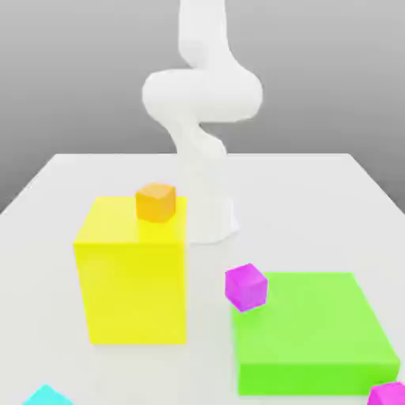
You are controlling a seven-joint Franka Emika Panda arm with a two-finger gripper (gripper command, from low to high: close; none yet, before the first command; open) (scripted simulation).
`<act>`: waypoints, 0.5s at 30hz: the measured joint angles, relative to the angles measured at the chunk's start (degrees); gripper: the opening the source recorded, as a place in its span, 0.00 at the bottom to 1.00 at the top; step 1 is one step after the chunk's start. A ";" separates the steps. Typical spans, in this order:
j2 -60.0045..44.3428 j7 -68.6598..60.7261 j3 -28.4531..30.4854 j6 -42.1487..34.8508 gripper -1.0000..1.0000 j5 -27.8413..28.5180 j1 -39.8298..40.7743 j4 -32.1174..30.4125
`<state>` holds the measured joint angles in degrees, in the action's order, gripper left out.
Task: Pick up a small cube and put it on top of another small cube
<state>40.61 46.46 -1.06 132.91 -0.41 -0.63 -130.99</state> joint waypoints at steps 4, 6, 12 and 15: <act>-8.61 1.23 -1.98 1.87 0.50 -0.43 -1.00 1.30; -12.75 1.94 -3.07 2.76 0.50 -0.49 -1.42 1.93; -25.17 4.73 -6.50 5.45 0.50 0.30 -2.77 3.81; -31.42 6.55 -7.95 6.78 0.50 1.33 -3.78 4.76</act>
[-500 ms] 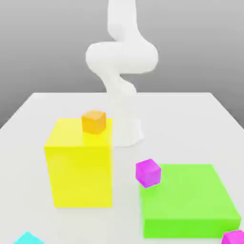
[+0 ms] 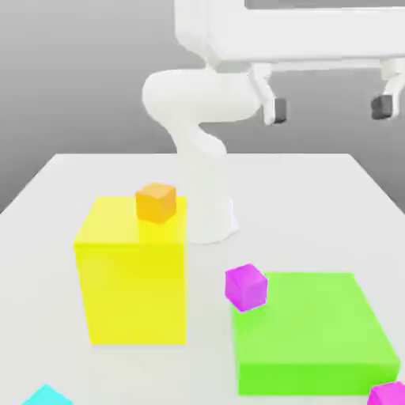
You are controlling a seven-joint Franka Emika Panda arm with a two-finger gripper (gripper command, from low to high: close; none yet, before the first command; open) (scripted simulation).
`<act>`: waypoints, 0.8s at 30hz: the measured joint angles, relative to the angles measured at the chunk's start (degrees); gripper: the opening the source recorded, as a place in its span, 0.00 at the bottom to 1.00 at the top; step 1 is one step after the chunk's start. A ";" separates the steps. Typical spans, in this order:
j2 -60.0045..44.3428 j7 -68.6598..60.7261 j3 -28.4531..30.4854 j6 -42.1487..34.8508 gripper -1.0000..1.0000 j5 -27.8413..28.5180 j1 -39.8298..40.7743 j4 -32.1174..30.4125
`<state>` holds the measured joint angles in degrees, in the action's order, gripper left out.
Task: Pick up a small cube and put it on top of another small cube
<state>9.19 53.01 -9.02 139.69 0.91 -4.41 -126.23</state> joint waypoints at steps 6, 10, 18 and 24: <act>-12.62 4.38 -1.79 2.65 0.50 3.07 -3.72 1.89; -21.06 7.32 -2.12 4.36 0.50 5.19 -5.98 3.17; -37.86 12.38 -1.56 8.90 0.50 8.85 -11.52 5.95; -43.79 13.54 -0.06 13.10 0.00 10.32 -12.90 7.34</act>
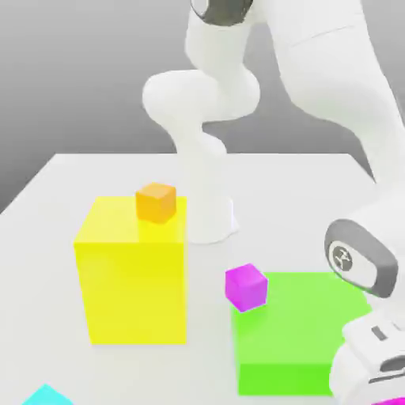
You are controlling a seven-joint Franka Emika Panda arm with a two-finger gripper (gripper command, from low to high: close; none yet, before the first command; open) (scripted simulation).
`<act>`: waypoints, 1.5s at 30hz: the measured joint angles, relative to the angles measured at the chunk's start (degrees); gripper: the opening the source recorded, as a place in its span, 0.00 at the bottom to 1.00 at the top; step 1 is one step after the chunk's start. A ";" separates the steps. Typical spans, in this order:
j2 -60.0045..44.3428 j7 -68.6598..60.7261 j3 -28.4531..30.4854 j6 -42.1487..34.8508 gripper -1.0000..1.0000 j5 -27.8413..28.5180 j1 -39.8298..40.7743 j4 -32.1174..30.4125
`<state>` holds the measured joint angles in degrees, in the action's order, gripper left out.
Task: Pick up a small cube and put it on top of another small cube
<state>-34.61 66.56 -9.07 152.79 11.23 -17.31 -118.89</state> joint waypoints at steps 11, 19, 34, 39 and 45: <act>12.84 -1.71 -0.85 -8.17 0.00 -4.25 3.38 -4.45; 29.66 -1.09 2.95 -16.59 0.00 -8.68 9.45 -12.48; 60.76 5.27 9.16 -32.60 0.00 -10.04 20.24 -27.51; 71.15 8.26 10.82 -37.93 0.00 -9.61 24.21 -32.52; 78.52 10.81 11.98 -38.03 0.00 -9.29 27.92 -39.70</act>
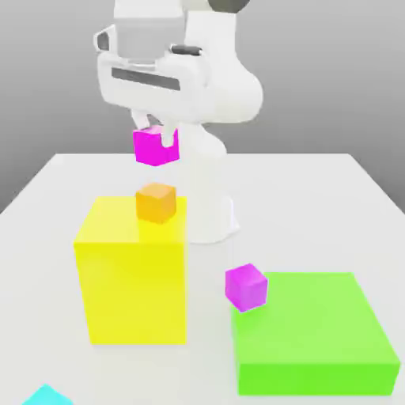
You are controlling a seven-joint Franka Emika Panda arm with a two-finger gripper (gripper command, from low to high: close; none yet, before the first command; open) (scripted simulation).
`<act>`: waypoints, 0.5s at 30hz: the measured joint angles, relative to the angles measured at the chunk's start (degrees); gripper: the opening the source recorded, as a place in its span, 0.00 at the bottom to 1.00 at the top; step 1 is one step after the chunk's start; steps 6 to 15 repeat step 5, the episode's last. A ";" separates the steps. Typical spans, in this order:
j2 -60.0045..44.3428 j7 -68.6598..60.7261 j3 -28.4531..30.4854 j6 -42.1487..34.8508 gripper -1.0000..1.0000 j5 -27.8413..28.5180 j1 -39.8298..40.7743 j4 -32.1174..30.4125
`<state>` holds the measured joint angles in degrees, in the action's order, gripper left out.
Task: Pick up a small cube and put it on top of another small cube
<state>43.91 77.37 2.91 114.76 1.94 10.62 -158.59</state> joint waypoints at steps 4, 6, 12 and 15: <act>-1.78 -0.02 0.07 6.09 1.00 0.04 0.38 -4.31; -1.78 -0.02 0.07 6.09 1.00 0.04 0.38 -4.31; -1.78 -0.02 0.07 6.09 1.00 0.04 0.38 -4.31; -1.78 -0.02 0.07 6.09 1.00 0.04 0.38 -4.31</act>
